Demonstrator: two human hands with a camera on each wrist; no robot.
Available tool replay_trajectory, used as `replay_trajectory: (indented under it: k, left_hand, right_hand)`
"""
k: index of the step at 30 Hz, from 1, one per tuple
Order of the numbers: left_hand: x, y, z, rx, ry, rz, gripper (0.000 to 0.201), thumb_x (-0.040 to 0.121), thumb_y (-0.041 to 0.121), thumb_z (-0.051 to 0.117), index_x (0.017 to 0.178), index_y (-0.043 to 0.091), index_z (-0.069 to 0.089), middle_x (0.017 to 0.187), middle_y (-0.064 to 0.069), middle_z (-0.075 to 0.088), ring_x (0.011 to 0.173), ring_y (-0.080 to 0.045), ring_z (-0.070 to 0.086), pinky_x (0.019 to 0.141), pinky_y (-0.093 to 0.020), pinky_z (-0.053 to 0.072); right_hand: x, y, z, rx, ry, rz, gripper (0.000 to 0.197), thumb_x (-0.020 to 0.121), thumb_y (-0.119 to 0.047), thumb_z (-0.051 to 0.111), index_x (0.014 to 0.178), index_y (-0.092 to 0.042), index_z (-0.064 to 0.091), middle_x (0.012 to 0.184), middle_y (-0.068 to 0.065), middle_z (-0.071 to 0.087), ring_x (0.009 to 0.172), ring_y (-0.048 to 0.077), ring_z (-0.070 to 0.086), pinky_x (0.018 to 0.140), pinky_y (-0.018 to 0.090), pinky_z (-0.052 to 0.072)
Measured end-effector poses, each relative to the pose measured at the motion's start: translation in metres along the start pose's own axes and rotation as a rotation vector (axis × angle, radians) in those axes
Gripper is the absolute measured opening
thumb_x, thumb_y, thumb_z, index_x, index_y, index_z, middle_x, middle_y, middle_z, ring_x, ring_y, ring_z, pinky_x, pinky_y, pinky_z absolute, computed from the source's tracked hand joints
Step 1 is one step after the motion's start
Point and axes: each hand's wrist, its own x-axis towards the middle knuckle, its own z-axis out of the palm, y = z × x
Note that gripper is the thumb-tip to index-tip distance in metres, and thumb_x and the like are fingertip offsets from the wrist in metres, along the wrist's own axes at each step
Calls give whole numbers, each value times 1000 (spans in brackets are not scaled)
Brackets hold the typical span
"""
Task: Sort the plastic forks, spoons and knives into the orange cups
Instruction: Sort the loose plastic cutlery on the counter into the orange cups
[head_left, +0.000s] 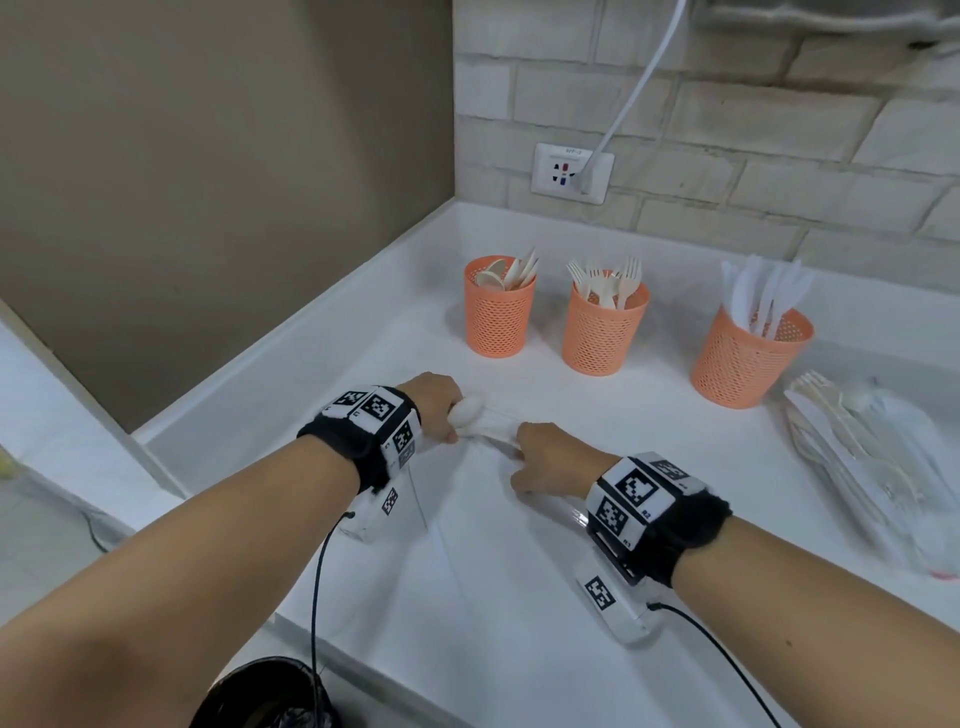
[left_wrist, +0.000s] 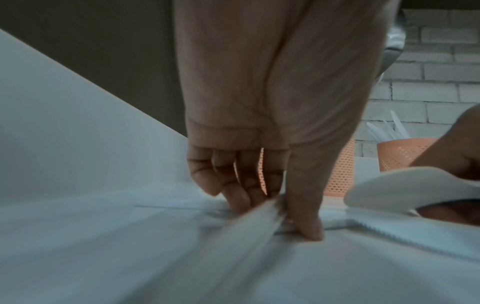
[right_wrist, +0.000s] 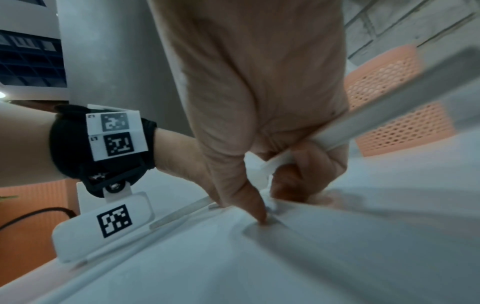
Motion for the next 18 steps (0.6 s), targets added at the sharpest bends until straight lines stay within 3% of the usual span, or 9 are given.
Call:
replay_trajectory:
  k: [3,5,7,11,13,15,16,18]
  left_hand:
    - [3,0,5,51,-37,16,38,88,21,59,121,3,53,126,-14,56,116,-29,52,92,-31,40]
    - [5,0,7,62,-40,19,46,91,22,55,131,1,43,137,-16,46,126,-29,43,100,-31,33]
    - [5,2,8,60,-43,35,44,93,19,52,131,0,41,138,-17,45,128,-29,42,101,-30,32]
    - [5,6,7,25,-33,53,39,93,17,51,125,-2,41,132,-18,50,121,-30,48,95,-32,37]
    - [4,6,8,1,-30,52,38,93,16,50,124,-2,42,130,-19,51,119,-31,49,92,-32,38]
    - [3,5,10,-23,-34,64,33,92,13,48,122,-2,47,127,-19,53,116,-32,51,91,-31,39]
    - [4,4,11,-51,-35,71,32,93,13,47,121,-1,49,126,-19,55,115,-32,52,91,-31,39]
    - [3,2,10,-74,-34,82,34,94,13,46,125,0,48,128,-19,53,117,-32,51,96,-33,38]
  right_hand:
    - [-1,12,-2,37,-12,21,20,83,-11,56,68,-10,41,75,5,47,72,22,46,52,23,31]
    - [-2,19,-4,55,-26,49,27,82,-12,55,61,-14,38,71,2,45,68,19,45,52,23,29]
    - [-3,26,-8,136,-50,81,26,81,-12,54,61,-15,37,69,-1,42,61,14,39,53,24,27]
    - [-10,35,-17,394,-19,97,9,87,-14,48,81,-19,44,75,1,51,71,18,47,67,26,36]
    - [-18,30,-19,487,3,-25,2,94,-18,46,95,-19,48,76,-1,55,68,15,50,65,24,39]
    - [-25,18,-17,401,20,-241,12,92,-15,54,104,-15,55,90,-3,61,76,3,56,71,21,43]
    - [-27,10,-15,335,7,-338,14,89,-12,59,103,-16,58,93,-7,61,77,-6,55,72,18,43]
    - [-28,-5,-3,213,-49,-429,19,83,-13,63,101,-20,63,92,-8,64,76,-5,57,73,21,50]
